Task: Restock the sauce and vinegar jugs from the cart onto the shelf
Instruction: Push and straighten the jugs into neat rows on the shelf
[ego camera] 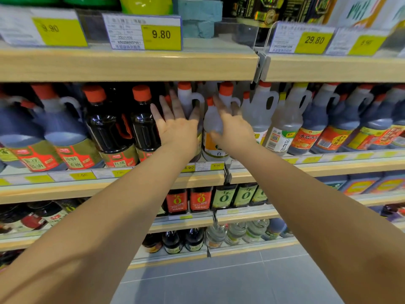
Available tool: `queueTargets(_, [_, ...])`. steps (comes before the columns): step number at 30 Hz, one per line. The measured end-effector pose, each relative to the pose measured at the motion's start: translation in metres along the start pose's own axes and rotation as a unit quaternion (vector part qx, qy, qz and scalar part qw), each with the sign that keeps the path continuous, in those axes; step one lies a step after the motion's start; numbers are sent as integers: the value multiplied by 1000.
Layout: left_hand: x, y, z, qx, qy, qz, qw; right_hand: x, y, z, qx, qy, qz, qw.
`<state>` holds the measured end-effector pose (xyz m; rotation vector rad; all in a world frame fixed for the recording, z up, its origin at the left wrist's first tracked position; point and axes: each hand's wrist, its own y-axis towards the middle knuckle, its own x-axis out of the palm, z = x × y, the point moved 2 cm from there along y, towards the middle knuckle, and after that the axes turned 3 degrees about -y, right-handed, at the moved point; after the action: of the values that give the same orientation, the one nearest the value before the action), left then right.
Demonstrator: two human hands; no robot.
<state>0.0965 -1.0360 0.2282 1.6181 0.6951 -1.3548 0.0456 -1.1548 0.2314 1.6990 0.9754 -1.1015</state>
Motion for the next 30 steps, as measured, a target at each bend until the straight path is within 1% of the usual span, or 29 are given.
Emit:
queueTargets(2, [-5, -11, -3, 29, -19, 2, 999, -3, -12, 4, 8, 48, 16, 999])
queueTargets(5, [-13, -35, -9, 67, -80, -6, 995, -10, -31, 3, 30, 79, 69, 994])
queueTargets(7, [-22, -56, -17, 87, -122, -33, 988, -13, -45, -10, 22, 86, 68, 994])
queueTargets(9, [-32, -77, -34, 86, -167, -55, 981, -15, -60, -31, -3, 90, 51, 995])
queueTargets(12, [-51, -112, -75, 27, -250, -93, 963, -19, -84, -72, -36, 110, 39, 992])
queueTargets(14, [-65, -136, -106, -19, -272, -88, 958, -24, -100, -103, -50, 118, 30, 991])
queueTargets(17, [-85, -175, -155, -75, -279, -65, 955, -30, -123, -153, -70, 130, 13, 989])
queueTargets(20, [-97, -212, -196, -112, -271, -66, 954, -34, -143, -197, -95, 117, -15, 988])
queueTargets(23, [-101, -237, -227, -158, -260, -76, 949, -33, -154, -226, -117, 113, -30, 986])
queueTargets(25, [-100, -244, -242, -174, -260, -81, 946, -30, -155, -240, -131, 111, -34, 985])
queueTargets(30, [-89, -234, -271, -171, -255, -57, 950, -8, -137, -261, -141, 109, -36, 983])
